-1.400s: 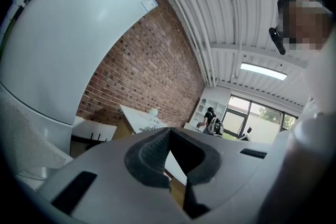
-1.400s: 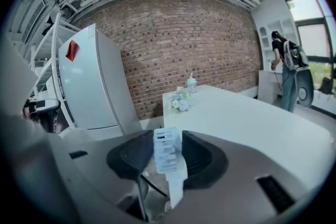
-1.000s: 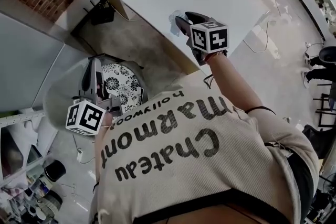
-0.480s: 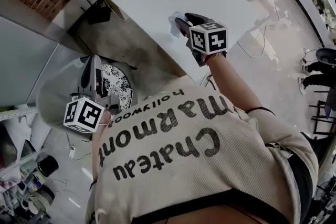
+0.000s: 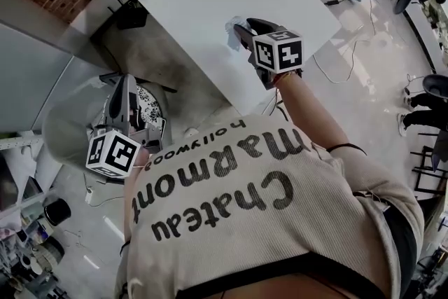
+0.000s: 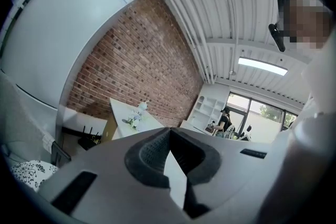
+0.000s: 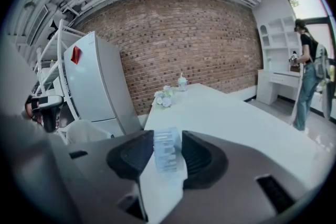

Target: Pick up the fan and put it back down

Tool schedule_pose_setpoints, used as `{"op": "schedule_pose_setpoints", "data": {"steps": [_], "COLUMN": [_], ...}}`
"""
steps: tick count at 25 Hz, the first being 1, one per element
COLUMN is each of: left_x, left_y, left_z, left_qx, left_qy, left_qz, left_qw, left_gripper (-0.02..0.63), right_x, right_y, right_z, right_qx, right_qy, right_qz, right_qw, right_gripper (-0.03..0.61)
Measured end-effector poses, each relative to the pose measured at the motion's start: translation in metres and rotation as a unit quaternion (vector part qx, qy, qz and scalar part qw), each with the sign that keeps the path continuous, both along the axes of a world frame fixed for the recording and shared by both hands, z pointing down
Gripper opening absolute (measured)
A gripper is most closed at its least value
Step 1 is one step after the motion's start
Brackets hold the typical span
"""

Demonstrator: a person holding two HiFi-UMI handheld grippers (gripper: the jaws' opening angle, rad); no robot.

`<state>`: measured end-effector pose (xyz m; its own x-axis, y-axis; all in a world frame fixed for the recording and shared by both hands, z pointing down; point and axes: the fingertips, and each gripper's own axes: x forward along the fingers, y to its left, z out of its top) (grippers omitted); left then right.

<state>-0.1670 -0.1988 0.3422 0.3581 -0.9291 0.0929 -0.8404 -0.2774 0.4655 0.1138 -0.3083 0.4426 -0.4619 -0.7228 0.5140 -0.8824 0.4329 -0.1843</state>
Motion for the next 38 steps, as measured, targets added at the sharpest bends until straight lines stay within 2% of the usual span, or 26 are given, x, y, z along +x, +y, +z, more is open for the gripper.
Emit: {"op": "schedule_pose_setpoints", "data": {"steps": [10,17,24,38], "left_x": [0.036,0.039,0.059,0.076], "left_y": [0.030,0.058,0.090,0.120], "left_z": [0.010,0.006,0.014,0.018], "left_qx": [-0.009,0.003,-0.013,-0.003], "left_qy": [-0.007,-0.008,-0.010,-0.013], "left_qz": [-0.023,-0.074,-0.093,-0.127], "left_qw": [0.9997,0.9972,0.9956,0.9918], "left_gripper": [0.000,0.000,0.000,0.000], "right_x": [0.041,0.060,0.066,0.069], "right_y": [0.016,0.038,0.053,0.068], "right_z": [0.012,0.014,0.019,0.027], "right_qx": [-0.006,-0.009,-0.009,-0.005], "right_qy": [-0.005,-0.001,-0.003,-0.007], "right_qz": [-0.006,-0.025,-0.047,-0.085], "right_qw": [1.000,1.000,0.999,0.996], "right_gripper": [0.170,0.170,0.170,0.170]}}
